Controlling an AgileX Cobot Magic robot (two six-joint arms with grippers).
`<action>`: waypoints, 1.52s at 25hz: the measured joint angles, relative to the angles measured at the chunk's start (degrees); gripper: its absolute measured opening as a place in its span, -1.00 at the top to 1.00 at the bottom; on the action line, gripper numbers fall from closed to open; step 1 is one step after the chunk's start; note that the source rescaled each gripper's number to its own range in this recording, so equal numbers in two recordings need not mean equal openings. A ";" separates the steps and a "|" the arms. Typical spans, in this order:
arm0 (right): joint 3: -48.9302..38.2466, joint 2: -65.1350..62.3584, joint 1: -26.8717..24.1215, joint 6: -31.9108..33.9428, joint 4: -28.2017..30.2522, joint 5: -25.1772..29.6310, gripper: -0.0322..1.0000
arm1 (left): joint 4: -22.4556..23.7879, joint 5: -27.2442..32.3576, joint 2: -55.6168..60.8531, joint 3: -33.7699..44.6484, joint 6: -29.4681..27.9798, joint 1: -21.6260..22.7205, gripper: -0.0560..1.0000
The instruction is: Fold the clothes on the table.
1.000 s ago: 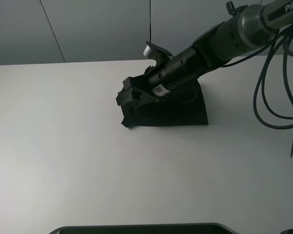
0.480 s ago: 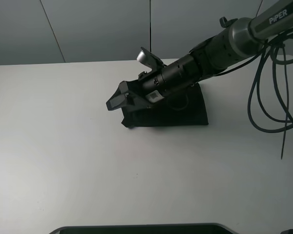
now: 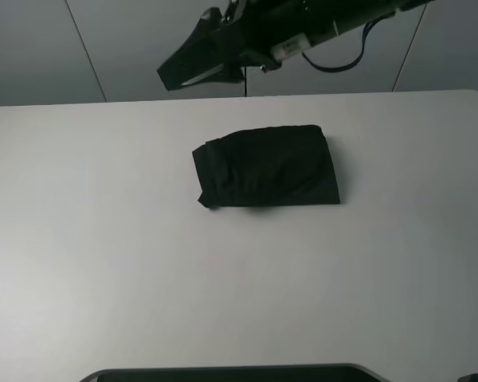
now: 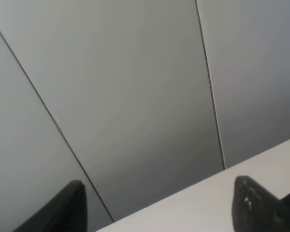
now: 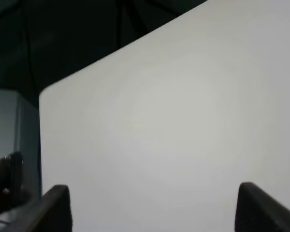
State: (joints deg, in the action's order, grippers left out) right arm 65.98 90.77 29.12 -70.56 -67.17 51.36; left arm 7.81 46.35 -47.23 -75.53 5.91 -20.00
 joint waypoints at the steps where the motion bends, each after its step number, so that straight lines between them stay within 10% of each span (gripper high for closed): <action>1: 0.00 -3.29 0.00 1.97 5.08 0.00 -0.52 | 0.94 0.92 1.27 0.00 -0.60 0.00 -0.64; 10: 0.00 -32.16 0.00 30.65 56.87 2.64 -0.52 | 8.15 14.50 9.67 0.00 -7.23 0.00 -0.73; 20: 0.00 -56.72 0.00 39.36 93.51 18.24 -0.53 | 15.06 23.14 18.55 0.00 -14.29 0.00 -0.78; 28: 0.00 -70.88 -0.78 42.83 99.56 18.61 -0.54 | 17.88 23.85 24.93 0.00 -15.71 0.00 -0.78; 38: 0.12 -81.24 -15.52 47.31 103.52 18.84 -0.54 | 18.22 23.85 33.05 3.65 -15.93 0.00 -0.78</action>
State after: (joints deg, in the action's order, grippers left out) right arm 66.10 9.53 13.60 -23.24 36.35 70.20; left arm 26.03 70.20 -14.17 -71.87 -10.02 -20.00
